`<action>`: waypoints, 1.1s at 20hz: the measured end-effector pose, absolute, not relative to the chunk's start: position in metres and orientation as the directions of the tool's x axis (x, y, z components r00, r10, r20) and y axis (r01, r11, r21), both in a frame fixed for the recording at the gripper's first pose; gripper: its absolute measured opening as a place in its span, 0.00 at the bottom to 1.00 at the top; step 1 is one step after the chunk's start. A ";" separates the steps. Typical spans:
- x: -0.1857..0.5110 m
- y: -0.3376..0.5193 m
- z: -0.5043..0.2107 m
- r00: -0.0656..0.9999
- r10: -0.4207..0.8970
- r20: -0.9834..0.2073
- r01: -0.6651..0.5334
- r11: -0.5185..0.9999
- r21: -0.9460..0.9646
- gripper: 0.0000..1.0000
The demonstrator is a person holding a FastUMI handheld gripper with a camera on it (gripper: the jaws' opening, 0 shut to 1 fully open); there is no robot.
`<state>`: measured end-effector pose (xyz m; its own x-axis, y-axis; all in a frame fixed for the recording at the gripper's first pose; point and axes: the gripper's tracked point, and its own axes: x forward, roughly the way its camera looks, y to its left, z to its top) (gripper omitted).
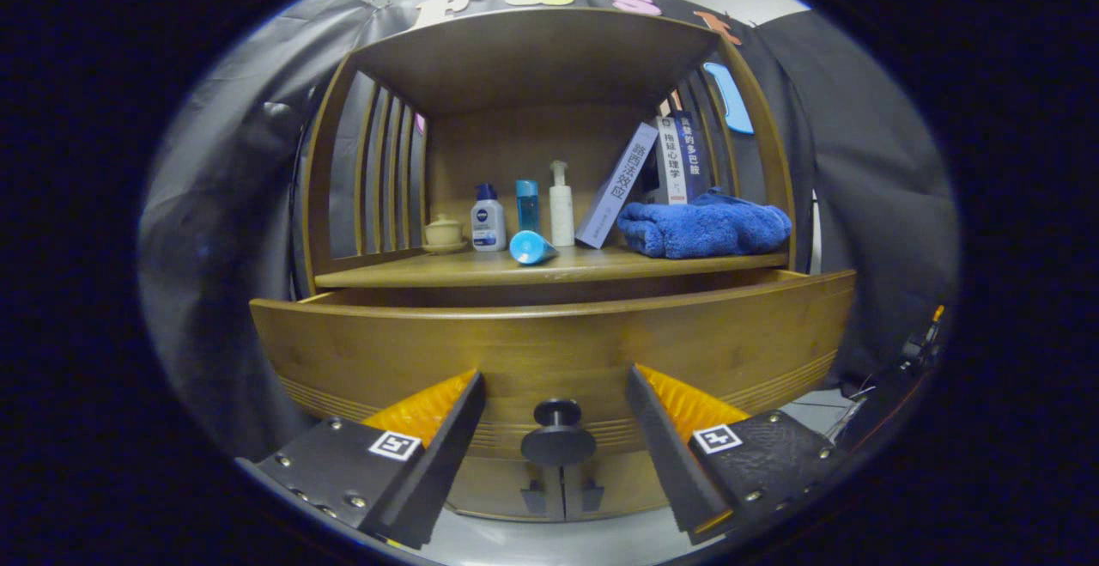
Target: Pull open the drawer, take out the items inside it, and place them on the countertop above the cabinet.
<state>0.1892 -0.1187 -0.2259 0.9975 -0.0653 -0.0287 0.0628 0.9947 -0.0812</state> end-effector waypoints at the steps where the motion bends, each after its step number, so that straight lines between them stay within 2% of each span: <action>1: 0.193 -0.118 -0.225 0.997 -0.067 -0.024 0.065 0.995 -0.079 1.00; 8: 0.229 -0.117 -0.222 0.995 -0.061 0.073 0.067 0.995 -0.073 1.00; 13: 0.254 -0.117 -0.224 0.994 -0.055 0.099 0.065 0.992 -0.106 1.00; 16: 0.256 -0.118 -0.226 0.993 -0.058 0.108 0.071 0.989 -0.129 1.00; 20: 0.248 -0.112 -0.217 0.998 -0.025 0.059 0.026 0.999 -0.021 1.00; 22: 0.226 -0.121 -0.196 0.995 -0.060 0.083 0.064 0.997 -0.051 0.99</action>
<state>0.2261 -0.1210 -0.1958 0.9947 -0.0601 0.0834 0.0644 0.9966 -0.0505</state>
